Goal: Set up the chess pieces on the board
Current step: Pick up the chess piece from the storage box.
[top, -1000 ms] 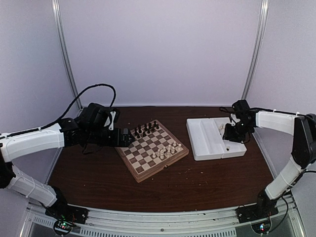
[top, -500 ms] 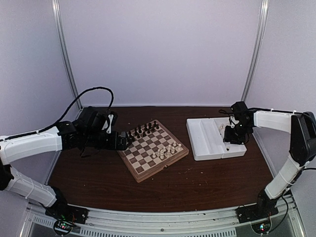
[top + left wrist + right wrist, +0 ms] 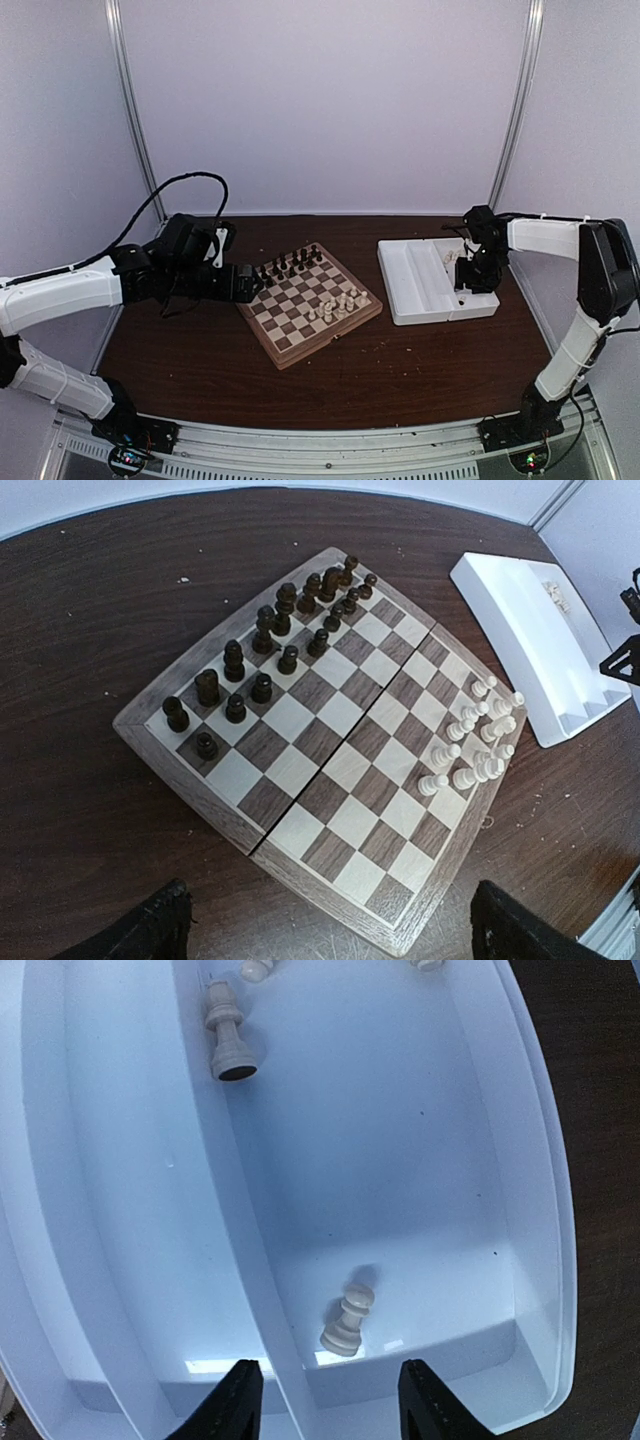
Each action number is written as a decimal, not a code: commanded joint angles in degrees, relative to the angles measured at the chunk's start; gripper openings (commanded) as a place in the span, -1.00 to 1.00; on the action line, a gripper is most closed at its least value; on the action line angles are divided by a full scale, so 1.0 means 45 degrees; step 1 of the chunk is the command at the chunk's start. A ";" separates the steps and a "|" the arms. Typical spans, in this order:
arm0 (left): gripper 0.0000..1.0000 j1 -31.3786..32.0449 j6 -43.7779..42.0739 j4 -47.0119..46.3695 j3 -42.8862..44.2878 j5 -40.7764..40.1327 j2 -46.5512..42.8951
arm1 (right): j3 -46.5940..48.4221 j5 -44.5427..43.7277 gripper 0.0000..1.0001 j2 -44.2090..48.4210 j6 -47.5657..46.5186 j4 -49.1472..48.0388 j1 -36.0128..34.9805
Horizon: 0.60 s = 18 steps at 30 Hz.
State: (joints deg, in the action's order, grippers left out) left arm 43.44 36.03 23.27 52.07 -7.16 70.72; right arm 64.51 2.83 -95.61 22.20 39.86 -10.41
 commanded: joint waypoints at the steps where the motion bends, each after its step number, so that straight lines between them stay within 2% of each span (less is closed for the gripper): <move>1: 0.95 -0.0089 -0.0301 -0.0308 0.0576 -0.0299 0.0101 | 0.0445 -0.0319 0.05 -0.0872 -0.0263 0.0515 0.0088; 18: 0.95 -0.0083 -0.0196 -0.0970 0.0479 -0.0106 0.0320 | 0.0585 0.0542 0.00 -0.2487 0.0138 -0.0705 0.0088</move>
State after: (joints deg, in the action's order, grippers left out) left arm 43.44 35.70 21.89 53.32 -7.29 71.75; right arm 66.00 4.73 -104.64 22.26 37.76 -10.48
